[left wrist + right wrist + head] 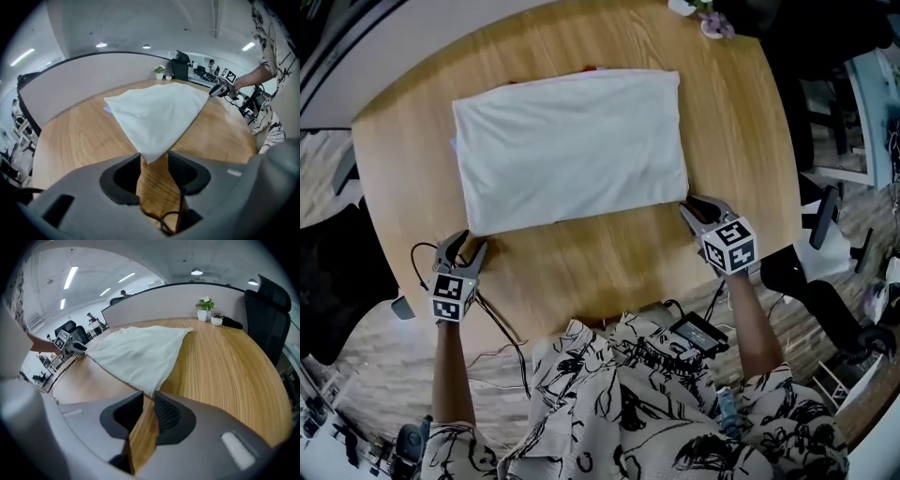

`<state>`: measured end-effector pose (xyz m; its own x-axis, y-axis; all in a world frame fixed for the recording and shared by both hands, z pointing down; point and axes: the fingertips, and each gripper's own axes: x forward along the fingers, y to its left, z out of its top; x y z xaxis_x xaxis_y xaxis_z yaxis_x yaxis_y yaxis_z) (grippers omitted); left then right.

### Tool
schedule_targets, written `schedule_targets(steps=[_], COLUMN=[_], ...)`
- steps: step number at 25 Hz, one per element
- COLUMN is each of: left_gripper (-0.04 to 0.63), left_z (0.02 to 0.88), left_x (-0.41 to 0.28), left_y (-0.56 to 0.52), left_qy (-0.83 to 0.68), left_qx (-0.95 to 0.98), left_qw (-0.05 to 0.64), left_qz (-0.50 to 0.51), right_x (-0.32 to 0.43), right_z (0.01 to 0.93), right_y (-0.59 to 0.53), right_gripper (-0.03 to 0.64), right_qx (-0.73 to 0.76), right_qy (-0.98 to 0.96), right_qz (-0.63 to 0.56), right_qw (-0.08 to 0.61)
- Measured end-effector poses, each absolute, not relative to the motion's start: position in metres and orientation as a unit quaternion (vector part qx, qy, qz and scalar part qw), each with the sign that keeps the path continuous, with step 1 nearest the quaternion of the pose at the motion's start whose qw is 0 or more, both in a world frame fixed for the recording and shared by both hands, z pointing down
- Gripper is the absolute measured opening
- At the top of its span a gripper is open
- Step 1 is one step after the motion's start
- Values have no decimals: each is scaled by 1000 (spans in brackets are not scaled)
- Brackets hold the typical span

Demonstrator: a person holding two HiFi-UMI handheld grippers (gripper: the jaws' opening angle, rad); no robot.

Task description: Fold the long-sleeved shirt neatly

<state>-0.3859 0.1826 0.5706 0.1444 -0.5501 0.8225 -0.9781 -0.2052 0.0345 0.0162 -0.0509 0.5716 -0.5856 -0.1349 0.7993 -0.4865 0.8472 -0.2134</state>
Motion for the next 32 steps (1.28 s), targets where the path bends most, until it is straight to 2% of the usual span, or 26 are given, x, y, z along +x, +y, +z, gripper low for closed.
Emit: schedule_targets(steps=[2, 3, 5, 8, 11, 15, 17, 19, 20, 24, 26, 29, 32], left_gripper=[167, 131, 47, 34, 34, 38, 75, 184, 202, 188, 139, 19, 6], left_z=[574, 575, 574, 577, 577, 576, 575, 572, 568, 531, 498, 445, 400], left_x=[-382, -380, -377, -381, -386, -384, -384, -386, -388, -394, -393, -386, -375], left_y=[180, 177, 173, 175, 180, 180, 183, 193, 199, 226, 233, 240, 243], left_qy=[-540, -533, -518, -511, -520, -526, -536, -551, -565, -651, -696, -750, -775], left_qx=[691, 692, 694, 683, 674, 667, 662, 653, 645, 605, 590, 573, 574], left_qw=[303, 296, 279, 286, 304, 294, 295, 318, 331, 337, 313, 265, 223], left_qz=[373, 387, 416, 436, 428, 439, 432, 411, 395, 311, 263, 199, 144], right_x=[17, 17, 17, 26, 35, 37, 39, 45, 49, 61, 59, 52, 51], right_z=[574, 575, 575, 577, 579, 580, 580, 575, 569, 518, 481, 426, 380], right_y=[-49, -50, -52, -55, -57, -55, -53, -51, -53, -77, -91, -104, -106], right_gripper=[52, 25, 21, 18, 16, 18, 28, 127, 151, 142, 64, 7, 6], right_qx=[184, 186, 187, 188, 185, 179, 174, 166, 167, 201, 213, 227, 243], right_qy=[-864, -865, -865, -859, -855, -854, -855, -858, -863, -901, -921, -942, -952], right_qz=[207, 203, 198, 176, 161, 149, 157, 169, 174, 203, 189, 165, 143], right_qw=[420, 420, 422, 443, 458, 466, 464, 455, 444, 327, 266, 185, 119])
